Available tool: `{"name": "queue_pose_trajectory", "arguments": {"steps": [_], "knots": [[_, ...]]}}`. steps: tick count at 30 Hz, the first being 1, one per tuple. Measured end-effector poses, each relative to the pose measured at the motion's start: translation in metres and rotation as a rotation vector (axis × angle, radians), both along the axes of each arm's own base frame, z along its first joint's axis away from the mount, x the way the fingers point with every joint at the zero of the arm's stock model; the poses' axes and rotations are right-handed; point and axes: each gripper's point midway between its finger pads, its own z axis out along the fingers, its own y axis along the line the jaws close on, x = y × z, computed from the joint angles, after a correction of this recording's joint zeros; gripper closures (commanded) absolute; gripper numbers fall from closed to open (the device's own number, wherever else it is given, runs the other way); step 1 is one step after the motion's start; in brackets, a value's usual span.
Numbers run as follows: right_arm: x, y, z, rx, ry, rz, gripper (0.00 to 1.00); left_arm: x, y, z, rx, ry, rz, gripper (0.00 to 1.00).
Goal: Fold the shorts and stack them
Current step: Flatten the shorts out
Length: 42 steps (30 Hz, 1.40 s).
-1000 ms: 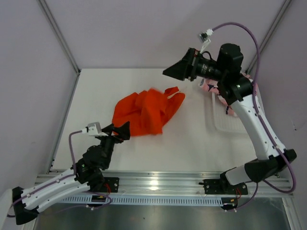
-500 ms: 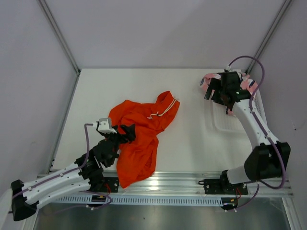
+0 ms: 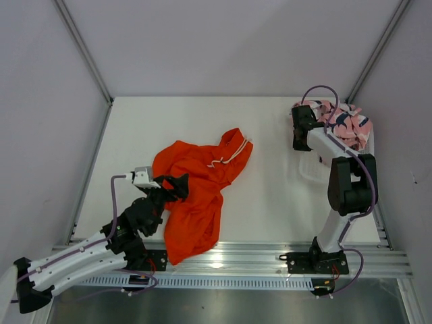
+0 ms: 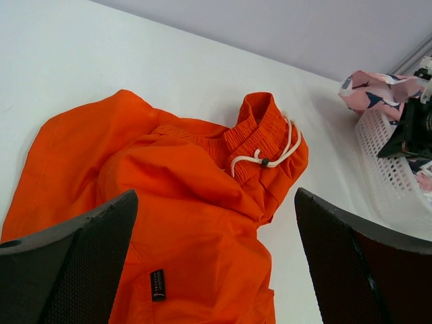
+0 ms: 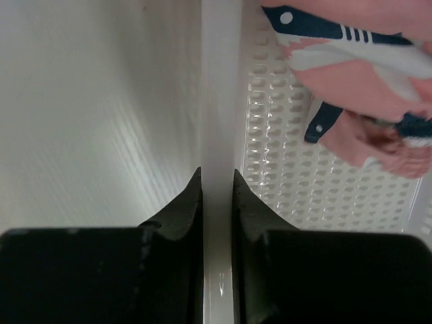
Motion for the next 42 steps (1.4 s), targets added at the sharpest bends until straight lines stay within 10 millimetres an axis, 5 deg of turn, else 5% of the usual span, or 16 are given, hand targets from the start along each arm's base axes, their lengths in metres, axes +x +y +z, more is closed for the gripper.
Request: {"name": "queue_pose_trajectory", "arguments": {"steps": [14, 16, 17, 22, 24, 29, 32, 36, 38, 42], "knots": [[0.097, -0.045, 0.004, -0.242, -0.189, 0.130, 0.98, 0.006, -0.010, -0.017, 0.107, 0.029, -0.012, 0.01], [0.111, -0.049, 0.004, -0.285, -0.203, 0.160, 0.76, 0.007, -0.011, -0.014, 0.104, 0.019, -0.013, 0.01], [0.119, -0.052, 0.005, -0.315, -0.211, 0.163, 0.30, 0.007, -0.011, -0.014, 0.102, 0.016, -0.013, 0.01], [0.165, -0.061, 0.007, -0.406, -0.231, 0.109, 0.01, 0.009, -0.015, -0.016, 0.118, 0.021, -0.019, 0.01], [0.161, -0.058, 0.012, -0.400, -0.231, 0.106, 0.01, 0.009, -0.016, -0.017, 0.124, 0.025, -0.024, 0.01], [0.137, 0.002, 0.063, -0.190, -0.325, 0.181, 0.07, 0.012, -0.025, -0.014, 0.128, 0.039, -0.044, 0.01], [0.113, 0.067, 0.131, 0.089, -0.477, 0.305, 0.10, 0.018, -0.030, -0.007, 0.127, 0.054, -0.054, 0.01], [0.078, 0.130, 0.189, 0.326, -0.570, 0.444, 0.15, 0.032, -0.028, 0.010, 0.085, 0.078, -0.043, 0.01], [0.067, 0.162, 0.185, 0.389, -0.539, 0.502, 0.17, 0.039, -0.024, 0.018, 0.058, 0.084, -0.035, 0.01], [0.035, 0.233, 0.125, 0.459, -0.341, 0.614, 0.20, 0.048, -0.016, 0.024, 0.031, 0.109, -0.030, 0.01]]}}
